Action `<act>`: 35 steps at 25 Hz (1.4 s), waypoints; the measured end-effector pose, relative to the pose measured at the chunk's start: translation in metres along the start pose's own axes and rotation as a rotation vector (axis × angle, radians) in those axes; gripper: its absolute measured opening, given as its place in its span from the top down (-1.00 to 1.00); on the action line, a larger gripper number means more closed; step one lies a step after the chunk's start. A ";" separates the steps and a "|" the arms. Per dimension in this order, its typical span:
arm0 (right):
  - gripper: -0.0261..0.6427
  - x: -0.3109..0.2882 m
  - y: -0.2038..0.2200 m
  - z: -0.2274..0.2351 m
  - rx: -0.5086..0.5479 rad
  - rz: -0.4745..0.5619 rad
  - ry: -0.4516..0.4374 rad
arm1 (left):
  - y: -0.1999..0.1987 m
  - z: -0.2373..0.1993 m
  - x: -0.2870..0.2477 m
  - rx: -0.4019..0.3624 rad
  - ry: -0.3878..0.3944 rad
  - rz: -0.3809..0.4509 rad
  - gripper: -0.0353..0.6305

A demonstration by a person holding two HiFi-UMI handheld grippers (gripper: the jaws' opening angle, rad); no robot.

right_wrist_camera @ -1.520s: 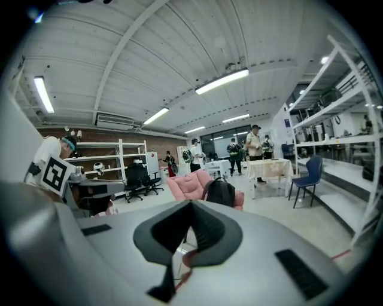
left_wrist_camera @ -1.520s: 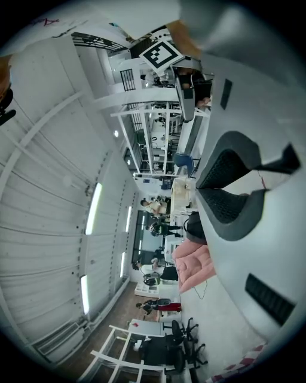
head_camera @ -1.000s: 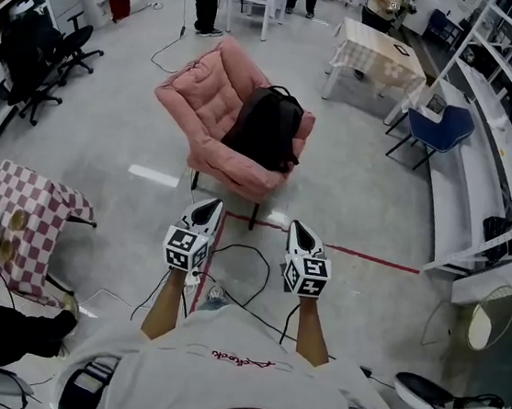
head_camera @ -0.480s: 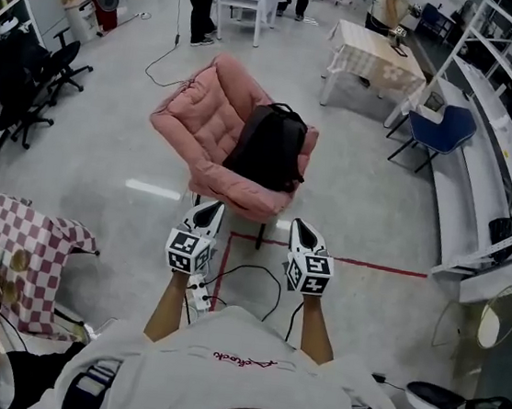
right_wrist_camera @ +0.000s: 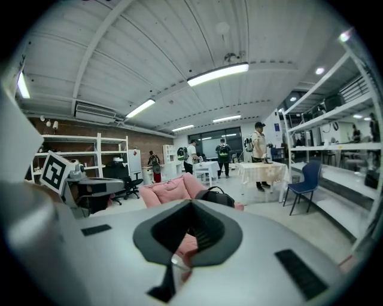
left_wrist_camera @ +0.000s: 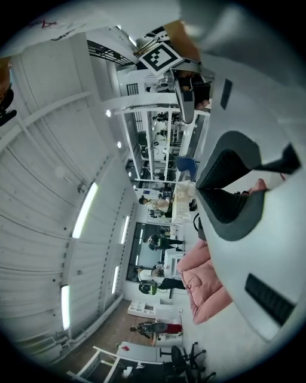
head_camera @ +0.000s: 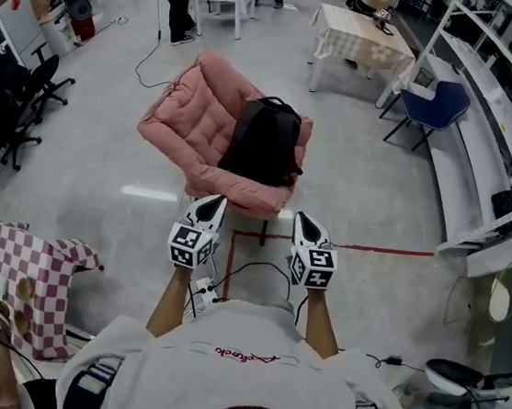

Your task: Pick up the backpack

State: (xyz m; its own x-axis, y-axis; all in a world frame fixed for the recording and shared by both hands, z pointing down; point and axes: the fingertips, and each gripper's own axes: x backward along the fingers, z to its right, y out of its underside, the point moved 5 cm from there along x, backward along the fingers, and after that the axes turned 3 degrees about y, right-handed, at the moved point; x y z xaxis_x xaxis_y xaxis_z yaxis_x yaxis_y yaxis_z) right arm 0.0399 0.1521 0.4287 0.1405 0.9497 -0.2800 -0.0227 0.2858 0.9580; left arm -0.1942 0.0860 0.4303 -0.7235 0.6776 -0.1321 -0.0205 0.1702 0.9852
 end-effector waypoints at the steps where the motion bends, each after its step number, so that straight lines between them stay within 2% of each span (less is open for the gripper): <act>1: 0.87 0.000 0.001 0.001 -0.004 0.000 0.005 | 0.001 0.000 -0.001 -0.001 0.005 -0.002 0.86; 10: 0.87 -0.003 0.009 0.015 -0.027 -0.002 0.032 | 0.007 0.004 -0.022 -0.008 0.035 -0.020 0.86; 17: 0.87 -0.028 0.009 0.035 -0.037 0.002 0.023 | 0.008 -0.004 -0.050 -0.011 0.024 -0.025 0.86; 27: 0.87 -0.113 -0.013 0.070 -0.040 0.011 -0.029 | -0.006 -0.047 -0.123 -0.021 -0.018 -0.027 0.86; 35: 0.87 -0.197 -0.046 0.105 -0.018 -0.006 -0.093 | -0.024 -0.086 -0.197 -0.006 -0.063 -0.034 0.86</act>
State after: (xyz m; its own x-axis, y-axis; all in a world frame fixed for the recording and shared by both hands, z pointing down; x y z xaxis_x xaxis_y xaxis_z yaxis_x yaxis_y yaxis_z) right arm 0.1175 -0.0619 0.4463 0.2318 0.9321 -0.2782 -0.0397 0.2948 0.9547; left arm -0.1102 -0.1127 0.4418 -0.6777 0.7150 -0.1717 -0.0481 0.1899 0.9806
